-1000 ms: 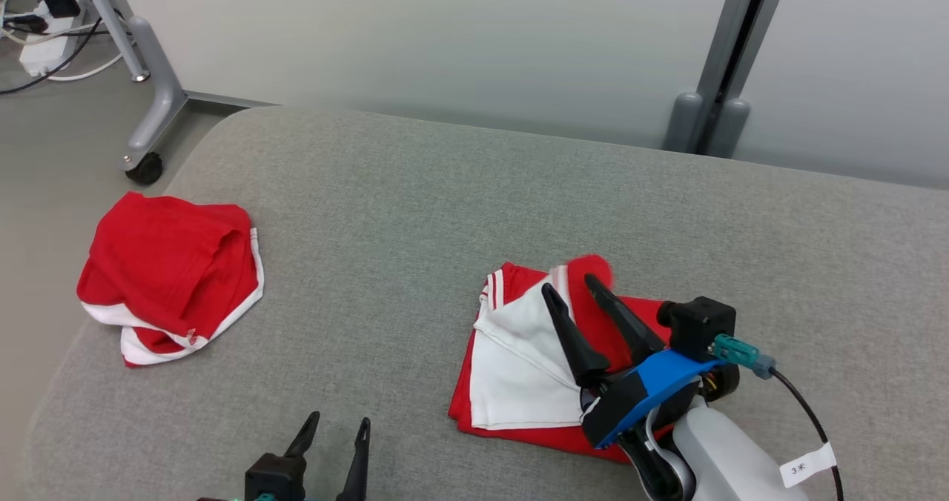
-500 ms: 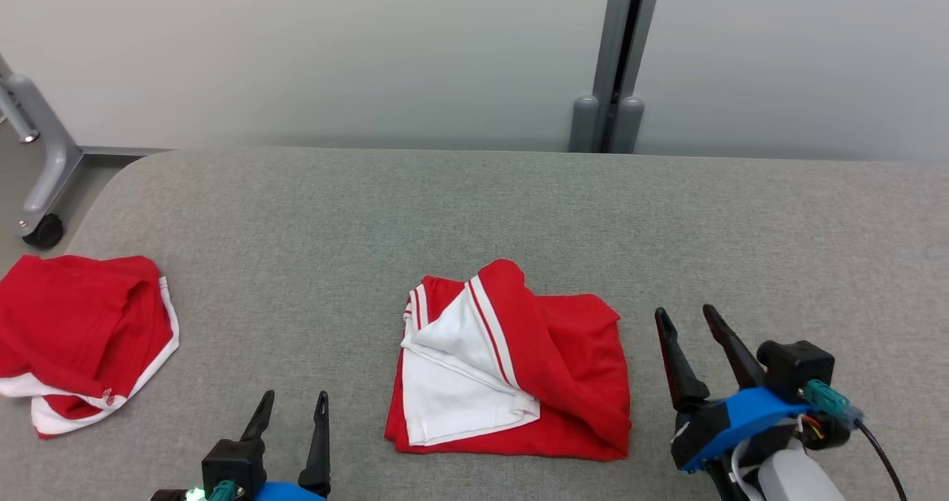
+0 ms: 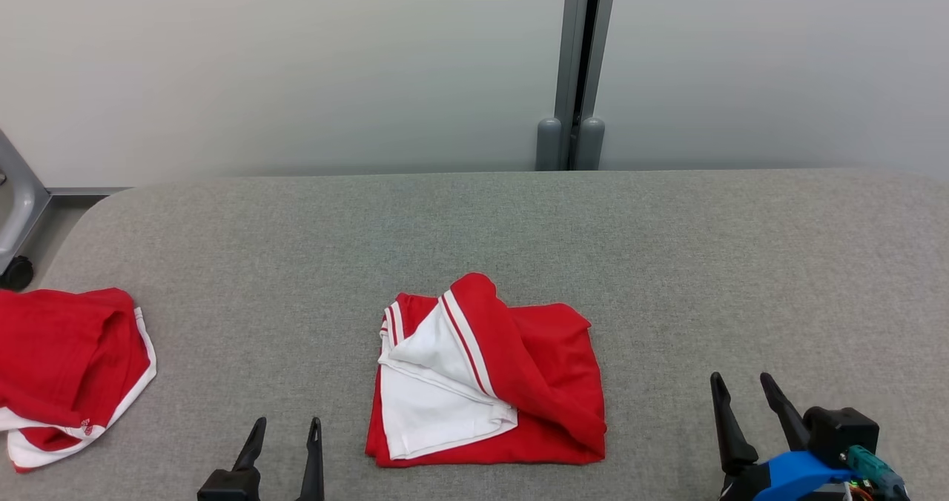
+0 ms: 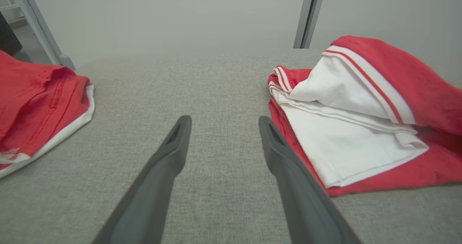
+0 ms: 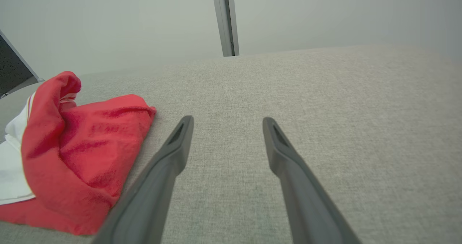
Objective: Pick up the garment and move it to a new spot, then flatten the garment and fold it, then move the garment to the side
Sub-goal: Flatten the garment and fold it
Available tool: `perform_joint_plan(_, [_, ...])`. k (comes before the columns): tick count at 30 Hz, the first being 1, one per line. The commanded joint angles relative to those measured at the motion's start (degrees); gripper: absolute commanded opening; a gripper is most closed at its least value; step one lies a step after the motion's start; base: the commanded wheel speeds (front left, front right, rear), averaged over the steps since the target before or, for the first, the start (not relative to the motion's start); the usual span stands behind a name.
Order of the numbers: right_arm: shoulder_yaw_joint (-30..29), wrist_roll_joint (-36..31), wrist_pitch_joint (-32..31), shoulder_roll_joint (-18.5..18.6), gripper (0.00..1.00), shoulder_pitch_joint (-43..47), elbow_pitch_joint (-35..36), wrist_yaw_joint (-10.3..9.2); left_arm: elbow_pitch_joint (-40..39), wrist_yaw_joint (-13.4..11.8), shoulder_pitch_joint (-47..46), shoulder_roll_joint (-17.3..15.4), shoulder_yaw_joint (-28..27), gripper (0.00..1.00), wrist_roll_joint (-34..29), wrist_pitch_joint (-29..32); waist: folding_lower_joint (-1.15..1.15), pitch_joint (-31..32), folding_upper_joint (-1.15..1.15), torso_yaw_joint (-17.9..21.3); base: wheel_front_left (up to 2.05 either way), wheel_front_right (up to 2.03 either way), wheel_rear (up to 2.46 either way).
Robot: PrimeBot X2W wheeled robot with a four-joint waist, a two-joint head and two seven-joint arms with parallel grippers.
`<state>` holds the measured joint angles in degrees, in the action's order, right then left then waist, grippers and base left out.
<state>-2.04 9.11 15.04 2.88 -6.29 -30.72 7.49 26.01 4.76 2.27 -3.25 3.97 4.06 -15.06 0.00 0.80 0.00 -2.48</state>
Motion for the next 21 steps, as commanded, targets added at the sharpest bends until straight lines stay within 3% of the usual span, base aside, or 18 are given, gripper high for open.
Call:
perform_joint_plan(1, [-0.14,-0.33,0.19,0.08,1.00,1.07,-0.04,0.00,-0.18,0.04,0.21,0.01,-0.30,1.00,0.23,-0.15,0.00,-0.01,0.00,-0.02,0.00,0.00,0.00])
perform_joint_plan(10, [0.83,-0.49,0.19,0.08,1.00,-0.44,-1.46,0.00,-0.24,0.58,-0.69,0.20,0.33,1.00,0.09,-0.15,0.00,-0.61,0.00,-1.23,0.00,0.00,0.00])
perform_joint_plan(11, [1.39,-0.75,0.19,0.07,0.60,-1.00,-1.98,0.00,-0.05,0.71,-0.96,0.21,0.47,1.00,0.23,-0.15,0.00,-0.83,0.00,-1.62,0.00,0.00,0.00])
perform_joint_plan(12, [1.91,-0.84,0.19,0.07,0.07,-1.55,-2.85,0.00,0.38,0.80,-1.12,0.21,0.66,1.00,0.56,-0.14,0.00,-1.12,0.00,-2.12,0.00,0.00,0.00])
perform_joint_plan(13, [2.24,-0.74,0.19,0.08,0.00,-2.33,-3.59,0.00,0.72,0.89,-1.49,0.21,0.86,1.00,0.69,-0.15,0.00,-1.70,0.00,-2.73,0.00,0.00,0.00])
perform_joint_plan(21, [5.82,-3.61,-0.08,0.10,0.00,-13.13,-11.82,0.00,1.15,1.96,-4.07,0.26,2.40,1.00,1.45,-0.15,0.00,-4.76,0.00,-8.89,0.00,0.00,0.00])
